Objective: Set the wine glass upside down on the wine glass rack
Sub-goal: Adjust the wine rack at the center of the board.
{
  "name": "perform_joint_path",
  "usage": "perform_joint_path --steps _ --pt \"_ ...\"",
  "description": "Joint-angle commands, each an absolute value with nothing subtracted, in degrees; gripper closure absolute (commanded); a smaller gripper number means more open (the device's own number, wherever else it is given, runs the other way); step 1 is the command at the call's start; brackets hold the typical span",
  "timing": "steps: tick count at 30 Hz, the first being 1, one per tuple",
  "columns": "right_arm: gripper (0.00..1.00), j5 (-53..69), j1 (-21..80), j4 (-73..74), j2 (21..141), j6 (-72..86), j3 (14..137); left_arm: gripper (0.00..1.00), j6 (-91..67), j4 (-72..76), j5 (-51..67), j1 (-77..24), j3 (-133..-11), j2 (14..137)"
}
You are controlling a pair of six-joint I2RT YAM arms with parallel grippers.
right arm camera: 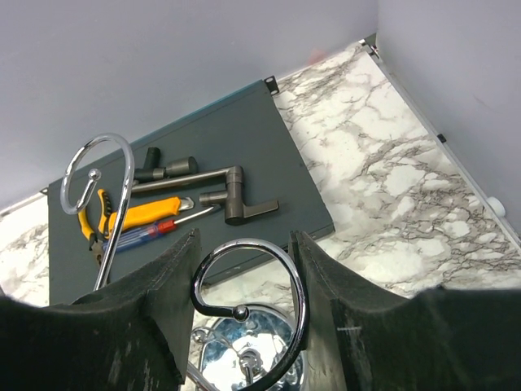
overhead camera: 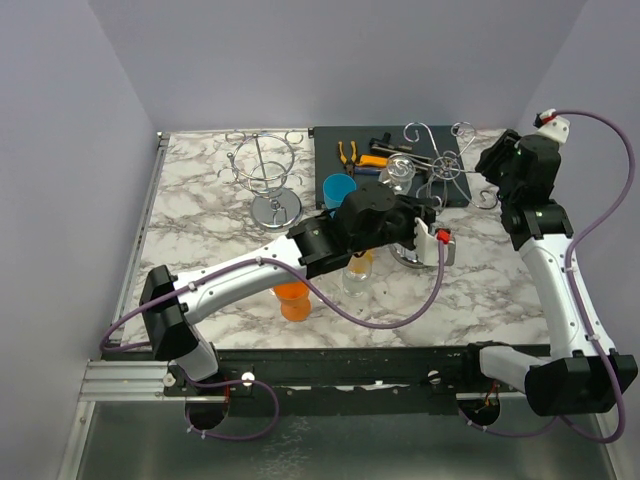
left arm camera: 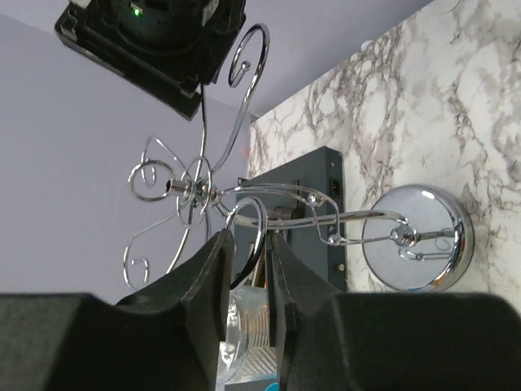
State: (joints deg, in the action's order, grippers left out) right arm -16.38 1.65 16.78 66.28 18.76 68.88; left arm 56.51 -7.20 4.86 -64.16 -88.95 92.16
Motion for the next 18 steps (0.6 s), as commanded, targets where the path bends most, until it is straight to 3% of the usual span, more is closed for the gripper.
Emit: perform_joint_path --steps 1,4,10,13,16,18 --pt "0.57 -20.56 0.61 19.44 65.16 14.56 69.73 0.62 54.56 -8.41 -0.7 -62.0 -87.28 90.43" --pt "0.48 -20.17 0.64 19.12 65.37 14.78 69.94 0.46 52.96 -8.85 -0.49 -62.74 -87.77 89.95" --pt "0.34 -20.16 0.66 20.09 65.84 14.42 73.62 0.33 47.78 -9.35 -0.09 -63.52 -89.58 88.98" --pt "0.23 -19.29 0.61 20.89 66.08 13.69 77.37 0.16 42.16 -10.69 3.9 -63.54 -91.13 87.64" --pt "0.22 -17.48 0.61 22.16 66.18 12.71 81.6 0.02 35.72 -12.28 4.37 -63.53 -92.85 86.41" --pt "0.22 -15.98 0.56 23.3 66.16 12.18 84.08 0.01 29.07 -15.76 1.86 -63.54 -96.76 86.36"
